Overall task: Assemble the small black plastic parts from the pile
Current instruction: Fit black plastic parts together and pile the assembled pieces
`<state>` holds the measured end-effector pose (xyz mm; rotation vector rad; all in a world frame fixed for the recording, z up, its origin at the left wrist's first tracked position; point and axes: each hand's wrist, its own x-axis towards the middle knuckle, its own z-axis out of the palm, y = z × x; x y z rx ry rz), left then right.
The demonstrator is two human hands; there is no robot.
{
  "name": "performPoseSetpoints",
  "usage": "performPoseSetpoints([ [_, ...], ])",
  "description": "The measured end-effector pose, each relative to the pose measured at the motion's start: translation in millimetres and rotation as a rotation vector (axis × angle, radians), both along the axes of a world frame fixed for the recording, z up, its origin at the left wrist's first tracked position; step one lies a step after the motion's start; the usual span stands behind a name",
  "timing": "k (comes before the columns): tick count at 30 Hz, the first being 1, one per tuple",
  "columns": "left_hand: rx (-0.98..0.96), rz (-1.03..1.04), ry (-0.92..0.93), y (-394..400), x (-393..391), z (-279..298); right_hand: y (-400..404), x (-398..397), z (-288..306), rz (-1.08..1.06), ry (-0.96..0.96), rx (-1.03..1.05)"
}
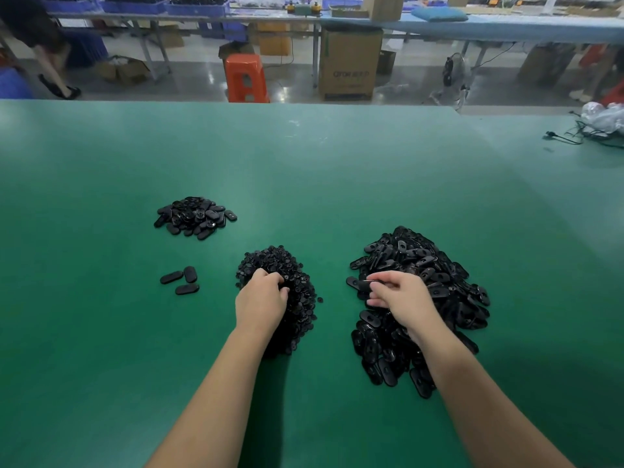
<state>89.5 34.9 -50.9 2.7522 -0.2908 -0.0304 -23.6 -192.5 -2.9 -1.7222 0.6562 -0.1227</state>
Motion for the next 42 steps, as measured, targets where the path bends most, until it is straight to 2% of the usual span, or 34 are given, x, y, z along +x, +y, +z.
performPoseSetpoints([
  [5, -0.01, -0.003, -0.04, 0, -1, 1, 14, -3, -8, -0.011, -0.042, 0.24],
  [12, -0.102, 0.024, -0.15, 2, -5, 8, 22, 1, -9, 0.024, -0.028, 0.305],
  [15, -0.299, 0.023, -0.122, 1, -6, 14, 24, 1, -8, 0.028, -0.038, 0.316],
  [21, -0.758, 0.055, 0.098, -13, -14, 31, 31, 3, -7, 0.008, -0.097, 0.359],
  [26, -1.013, 0.058, 0.352, -34, -30, 36, 41, 7, -7, -0.066, -0.216, 0.47],
  [30, -0.949, 0.013, 0.406, -45, -39, 35, 48, 8, -6, -0.031, -0.245, 0.482],
  [37, -0.839, -0.06, 0.316, -49, -42, 40, 54, 8, -11, 0.012, -0.225, 0.42],
  [42, -0.988, -0.031, 0.417, -48, -44, 40, 56, 6, -15, 0.123, -0.186, 0.342],
])
